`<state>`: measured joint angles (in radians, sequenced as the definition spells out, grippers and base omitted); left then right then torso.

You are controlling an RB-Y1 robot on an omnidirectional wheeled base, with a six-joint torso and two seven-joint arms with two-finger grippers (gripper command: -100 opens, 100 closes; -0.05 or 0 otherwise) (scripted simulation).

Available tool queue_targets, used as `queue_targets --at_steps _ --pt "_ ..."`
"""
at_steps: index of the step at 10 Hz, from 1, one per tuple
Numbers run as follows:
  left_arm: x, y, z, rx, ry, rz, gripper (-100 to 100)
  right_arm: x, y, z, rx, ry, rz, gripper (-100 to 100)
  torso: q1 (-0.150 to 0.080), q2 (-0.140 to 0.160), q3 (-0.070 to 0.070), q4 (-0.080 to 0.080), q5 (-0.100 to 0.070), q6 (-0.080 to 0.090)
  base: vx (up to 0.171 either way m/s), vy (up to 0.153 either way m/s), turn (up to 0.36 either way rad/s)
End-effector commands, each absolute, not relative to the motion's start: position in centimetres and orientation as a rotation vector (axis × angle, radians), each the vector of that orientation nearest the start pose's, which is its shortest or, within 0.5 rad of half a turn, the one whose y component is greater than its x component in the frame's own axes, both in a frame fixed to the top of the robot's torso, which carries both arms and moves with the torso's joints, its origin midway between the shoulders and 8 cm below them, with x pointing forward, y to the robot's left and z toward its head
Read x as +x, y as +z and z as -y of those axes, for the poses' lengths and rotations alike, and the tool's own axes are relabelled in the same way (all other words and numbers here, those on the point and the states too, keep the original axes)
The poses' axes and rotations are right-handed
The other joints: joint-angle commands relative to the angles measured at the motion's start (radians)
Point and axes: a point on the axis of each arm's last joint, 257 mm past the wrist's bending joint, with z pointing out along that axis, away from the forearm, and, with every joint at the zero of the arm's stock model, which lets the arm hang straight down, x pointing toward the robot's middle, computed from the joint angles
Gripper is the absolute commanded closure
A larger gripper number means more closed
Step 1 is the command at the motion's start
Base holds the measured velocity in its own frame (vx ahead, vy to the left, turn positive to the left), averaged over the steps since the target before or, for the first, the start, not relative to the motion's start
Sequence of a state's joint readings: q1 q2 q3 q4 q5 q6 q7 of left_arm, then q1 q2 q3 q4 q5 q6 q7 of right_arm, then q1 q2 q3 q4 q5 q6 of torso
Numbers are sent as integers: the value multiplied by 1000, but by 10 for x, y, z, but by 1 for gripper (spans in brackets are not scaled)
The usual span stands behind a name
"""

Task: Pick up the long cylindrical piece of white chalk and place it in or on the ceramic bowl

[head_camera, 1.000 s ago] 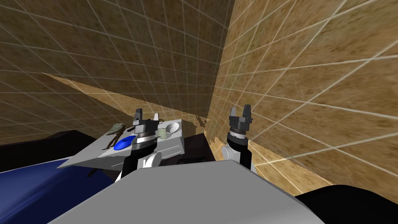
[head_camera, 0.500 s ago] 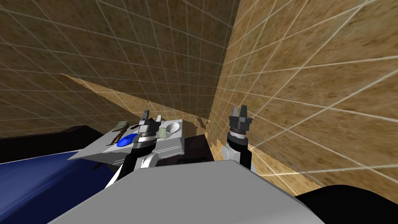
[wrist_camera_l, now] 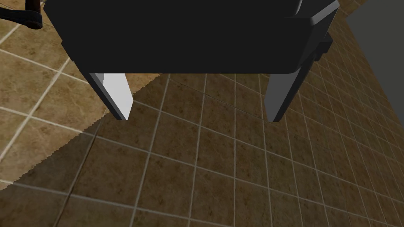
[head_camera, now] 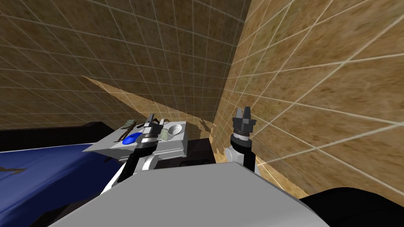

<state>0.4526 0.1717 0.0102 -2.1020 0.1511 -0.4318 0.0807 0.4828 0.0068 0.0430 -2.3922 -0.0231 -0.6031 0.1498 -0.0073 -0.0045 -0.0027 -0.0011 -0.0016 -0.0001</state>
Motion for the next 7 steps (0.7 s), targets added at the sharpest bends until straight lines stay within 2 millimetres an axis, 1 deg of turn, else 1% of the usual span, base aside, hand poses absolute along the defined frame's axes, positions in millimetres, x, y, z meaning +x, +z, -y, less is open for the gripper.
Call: queue_targets --at_steps 1,3,5,6,7 --pt "396 -68 -304 -881 -1391 -792 -100 299 94 261 454 1267 -455 0 0 0 0 0 0 0 45 -122 160" --pt "405 -85 -317 -938 -1380 -802 -100 299 94 261 454 1267 -455 0 0 0 0 0 0 0 60 -124 209" --pt "411 -104 -330 -1000 -1370 -805 -100 299 94 260 454 1267 -455 0 0 -1 -1 0 0 0 55 -120 150" --pt "414 -112 -337 -1033 -1367 -803 -100 299 94 260 454 1267 -455 0 0 0 0 0 0 0 39 -119 247" --pt "418 -130 -351 -1101 -1364 -790 -100 299 94 260 454 1267 -455 0 0 0 0 0 0 1 63 -146 132"
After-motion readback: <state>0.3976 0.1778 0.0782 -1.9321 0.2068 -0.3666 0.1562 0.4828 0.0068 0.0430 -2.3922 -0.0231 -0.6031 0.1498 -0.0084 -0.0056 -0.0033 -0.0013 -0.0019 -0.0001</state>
